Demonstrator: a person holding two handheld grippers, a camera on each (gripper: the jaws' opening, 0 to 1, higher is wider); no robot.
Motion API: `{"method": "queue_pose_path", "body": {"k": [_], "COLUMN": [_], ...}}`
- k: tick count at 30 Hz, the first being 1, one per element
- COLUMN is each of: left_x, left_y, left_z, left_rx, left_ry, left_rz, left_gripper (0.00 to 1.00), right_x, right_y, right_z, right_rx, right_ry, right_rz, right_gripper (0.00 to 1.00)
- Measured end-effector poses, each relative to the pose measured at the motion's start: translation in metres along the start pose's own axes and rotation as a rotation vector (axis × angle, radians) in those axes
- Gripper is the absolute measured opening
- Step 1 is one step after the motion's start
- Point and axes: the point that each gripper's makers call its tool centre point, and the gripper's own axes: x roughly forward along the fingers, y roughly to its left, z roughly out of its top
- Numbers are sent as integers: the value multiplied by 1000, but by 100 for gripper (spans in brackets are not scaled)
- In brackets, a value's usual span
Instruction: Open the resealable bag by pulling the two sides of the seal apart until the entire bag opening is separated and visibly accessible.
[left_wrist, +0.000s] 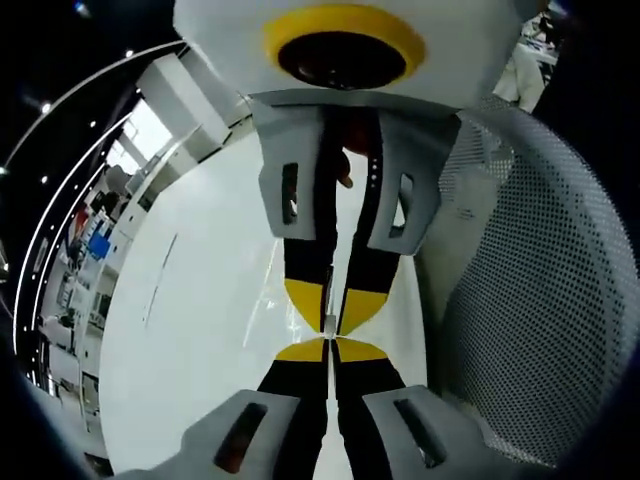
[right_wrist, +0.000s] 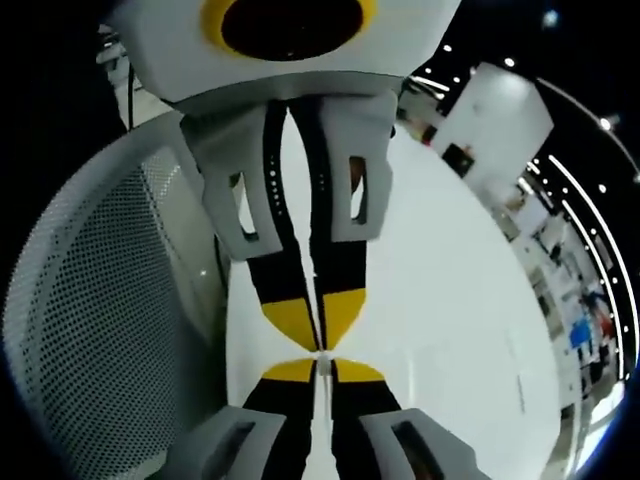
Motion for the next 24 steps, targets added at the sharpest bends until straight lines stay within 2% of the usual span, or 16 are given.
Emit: {"method": "queue_pose_path", "body": {"k": [6,24], "left_x": [1,4], "left_y": [-1,-7], "left_z": [0,-2], "left_rx": [11,-8], "left_ry": [-12,-24], "left_rz": [-10,-47], "left_gripper": [0,0], "right_x": [0,-2], "right_y": [2,7], "right_z": [-3,0], "right_rx": [-80,-108], "right_ry": [19,3], "right_rz": [1,17], "right_gripper": [0,0]}}
